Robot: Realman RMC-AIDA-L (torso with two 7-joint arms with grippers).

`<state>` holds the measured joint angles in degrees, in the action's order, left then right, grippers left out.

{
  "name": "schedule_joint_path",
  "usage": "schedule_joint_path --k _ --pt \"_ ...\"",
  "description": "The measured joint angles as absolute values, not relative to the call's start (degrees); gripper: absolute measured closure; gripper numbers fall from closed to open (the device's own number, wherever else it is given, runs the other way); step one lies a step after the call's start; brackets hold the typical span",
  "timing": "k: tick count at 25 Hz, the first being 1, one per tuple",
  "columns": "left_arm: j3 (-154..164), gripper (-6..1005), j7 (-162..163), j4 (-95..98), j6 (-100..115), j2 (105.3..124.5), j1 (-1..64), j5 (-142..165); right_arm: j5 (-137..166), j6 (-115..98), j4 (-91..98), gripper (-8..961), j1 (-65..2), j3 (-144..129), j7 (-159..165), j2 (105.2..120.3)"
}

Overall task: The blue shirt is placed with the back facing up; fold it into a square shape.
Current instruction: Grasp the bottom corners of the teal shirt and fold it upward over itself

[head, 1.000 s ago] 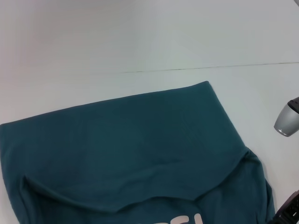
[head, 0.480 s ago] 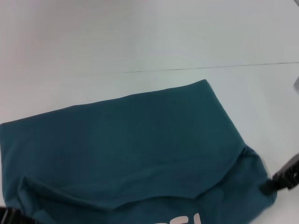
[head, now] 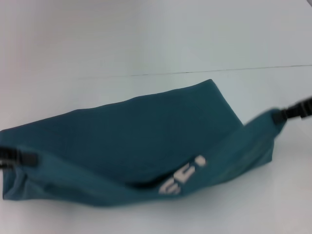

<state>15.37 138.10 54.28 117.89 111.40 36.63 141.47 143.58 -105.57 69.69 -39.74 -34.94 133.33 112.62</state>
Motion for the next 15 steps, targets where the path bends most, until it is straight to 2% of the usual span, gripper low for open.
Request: schedule_joint_path --k 4,6,15 --pt "11.76 881 138.34 53.84 111.52 111.10 36.75 138.90 143.17 -98.43 66.91 893 -41.35 -34.59 134.49 112.38" --pt "11.63 881 138.45 52.76 106.43 111.35 36.22 137.34 143.17 -93.30 64.96 893 -42.00 -35.37 134.75 112.73" --pt "14.30 880 135.09 47.95 89.96 113.11 36.47 135.92 143.03 -71.83 54.25 889 -44.96 -40.65 134.98 115.92"
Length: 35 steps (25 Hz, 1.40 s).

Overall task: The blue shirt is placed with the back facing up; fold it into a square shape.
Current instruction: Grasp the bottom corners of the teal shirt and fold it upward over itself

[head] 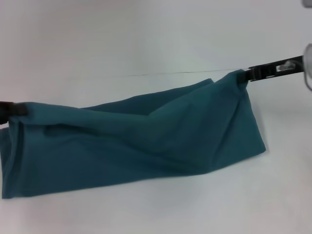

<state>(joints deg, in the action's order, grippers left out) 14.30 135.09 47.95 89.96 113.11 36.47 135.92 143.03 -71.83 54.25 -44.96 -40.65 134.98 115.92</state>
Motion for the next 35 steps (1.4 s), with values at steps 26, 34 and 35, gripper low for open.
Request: schedule_joint_path --k 26,34,35 --pt "33.04 881 134.50 43.45 56.05 117.85 38.03 135.99 141.99 -38.46 38.90 880 -48.04 -49.04 134.82 119.76" --pt "33.84 880 134.38 43.78 53.40 118.69 37.59 135.64 137.95 -33.62 37.24 877 -47.49 -53.05 134.23 119.90" --pt "33.84 880 134.37 43.86 53.21 118.82 37.58 135.55 137.23 -33.07 37.16 877 -47.33 -53.58 133.98 119.90"
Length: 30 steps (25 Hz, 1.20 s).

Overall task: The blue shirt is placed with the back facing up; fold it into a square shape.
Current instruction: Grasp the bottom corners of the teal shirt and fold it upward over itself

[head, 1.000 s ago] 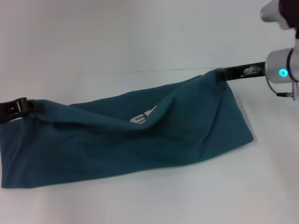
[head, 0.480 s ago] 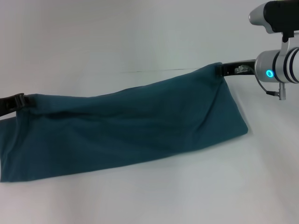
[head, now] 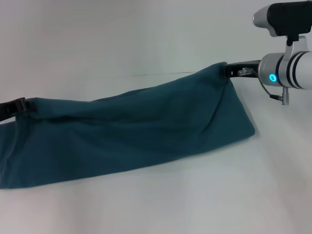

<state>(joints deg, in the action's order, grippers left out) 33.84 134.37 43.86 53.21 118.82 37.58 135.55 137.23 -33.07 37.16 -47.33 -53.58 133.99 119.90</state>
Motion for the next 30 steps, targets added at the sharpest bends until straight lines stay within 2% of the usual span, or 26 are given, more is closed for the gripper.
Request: schedule_joint_path --k 9,16,30 --pt "33.52 882 134.34 44.82 51.58 119.53 36.81 135.12 132.29 -31.14 36.81 874 -46.88 -54.22 131.01 119.88" --pt "33.71 855 134.32 49.14 51.77 121.41 34.87 134.52 130.85 -31.04 37.00 871 -47.23 -55.55 130.66 119.96" --pt "33.74 791 134.58 47.36 46.35 121.66 33.56 134.87 126.00 -23.77 36.69 866 -48.10 -62.76 128.48 120.14"
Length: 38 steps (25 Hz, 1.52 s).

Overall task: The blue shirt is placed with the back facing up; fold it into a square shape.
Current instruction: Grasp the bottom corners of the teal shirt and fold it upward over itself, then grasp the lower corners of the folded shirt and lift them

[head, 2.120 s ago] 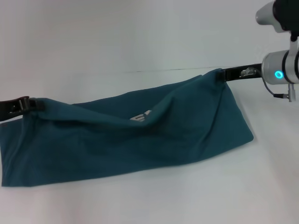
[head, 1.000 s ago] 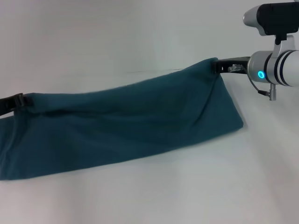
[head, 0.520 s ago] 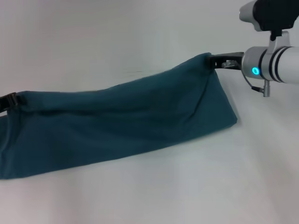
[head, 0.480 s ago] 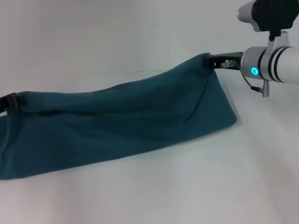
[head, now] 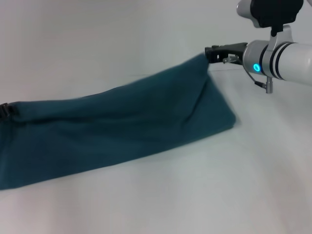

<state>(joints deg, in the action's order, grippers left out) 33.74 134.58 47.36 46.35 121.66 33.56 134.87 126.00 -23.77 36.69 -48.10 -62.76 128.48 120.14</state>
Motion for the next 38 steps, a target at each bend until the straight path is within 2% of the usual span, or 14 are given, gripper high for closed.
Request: schedule_joint_path --k 6,9,11,15,22,24,31,38 --pt "33.85 764 134.28 47.29 44.85 121.71 33.38 135.09 125.16 -22.76 36.75 744 -48.24 -62.80 128.49 119.87" --pt "33.84 534 134.24 47.27 44.05 121.72 33.44 135.10 125.15 -22.45 36.80 683 -48.25 -62.92 128.49 119.88" --pt "33.87 456 134.19 47.11 43.42 121.73 33.67 135.13 125.15 -22.42 36.73 642 -48.25 -62.97 128.49 119.88" --pt "34.15 300 134.19 46.59 42.65 121.60 33.97 135.19 125.15 -22.55 36.53 447 -48.14 -63.00 128.52 119.96" --pt "34.41 166 134.48 47.48 43.61 120.23 33.43 135.64 125.16 -24.13 36.43 184 -47.52 -63.12 128.55 119.97" --pt "34.23 128 135.38 48.53 46.32 119.45 33.23 136.38 125.16 -24.72 36.64 25 -47.46 -63.13 128.55 119.97" --pt "34.32 62 145.62 62.60 66.75 118.80 30.26 143.56 125.45 -27.79 37.97 29 -47.18 -62.99 128.52 119.66" --pt "33.97 61 152.09 70.95 86.68 118.17 27.60 148.64 125.51 -29.94 41.92 30 -45.31 -62.96 128.52 119.62"
